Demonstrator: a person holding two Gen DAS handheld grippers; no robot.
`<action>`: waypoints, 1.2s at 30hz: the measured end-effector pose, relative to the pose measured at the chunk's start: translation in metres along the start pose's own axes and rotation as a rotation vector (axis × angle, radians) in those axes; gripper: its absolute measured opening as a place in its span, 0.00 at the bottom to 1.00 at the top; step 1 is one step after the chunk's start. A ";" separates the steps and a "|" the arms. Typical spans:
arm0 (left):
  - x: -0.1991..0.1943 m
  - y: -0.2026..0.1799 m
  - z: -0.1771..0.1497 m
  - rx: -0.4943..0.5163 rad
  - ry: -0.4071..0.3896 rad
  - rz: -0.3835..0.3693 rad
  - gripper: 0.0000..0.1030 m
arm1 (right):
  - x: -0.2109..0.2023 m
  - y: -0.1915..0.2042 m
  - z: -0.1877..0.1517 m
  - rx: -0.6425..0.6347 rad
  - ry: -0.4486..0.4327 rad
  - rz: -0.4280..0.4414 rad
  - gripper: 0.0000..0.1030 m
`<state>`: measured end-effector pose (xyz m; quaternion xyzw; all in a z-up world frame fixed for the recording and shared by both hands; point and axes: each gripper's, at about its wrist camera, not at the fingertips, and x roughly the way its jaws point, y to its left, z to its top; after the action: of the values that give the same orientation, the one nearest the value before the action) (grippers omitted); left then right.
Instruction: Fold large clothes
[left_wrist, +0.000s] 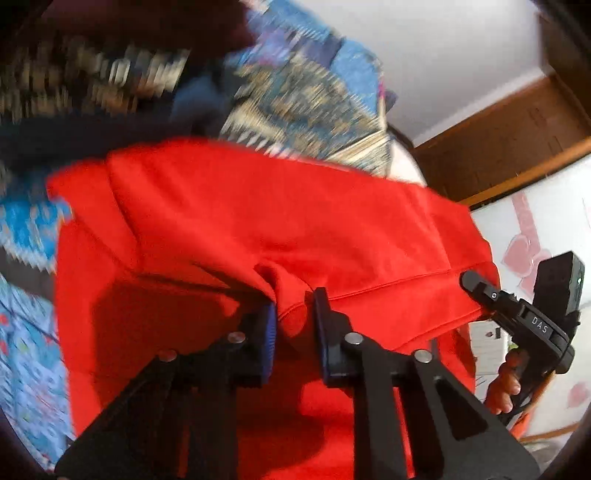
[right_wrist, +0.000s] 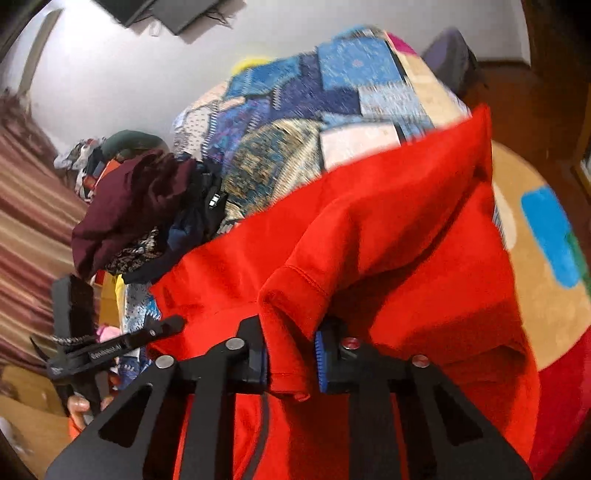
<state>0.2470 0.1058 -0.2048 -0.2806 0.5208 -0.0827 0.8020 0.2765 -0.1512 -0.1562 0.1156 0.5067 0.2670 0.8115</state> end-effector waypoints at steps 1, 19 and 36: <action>-0.010 -0.008 0.001 0.038 -0.028 0.008 0.16 | -0.007 0.006 0.000 -0.026 -0.021 0.000 0.12; -0.021 -0.005 -0.055 0.240 0.034 0.267 0.21 | -0.019 -0.005 -0.054 -0.045 0.012 -0.075 0.12; -0.108 0.075 -0.030 -0.010 -0.242 0.374 0.68 | -0.093 -0.029 -0.027 -0.024 -0.207 -0.244 0.63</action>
<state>0.1604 0.2029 -0.1685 -0.1911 0.4640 0.1044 0.8586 0.2302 -0.2281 -0.1110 0.0703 0.4273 0.1592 0.8872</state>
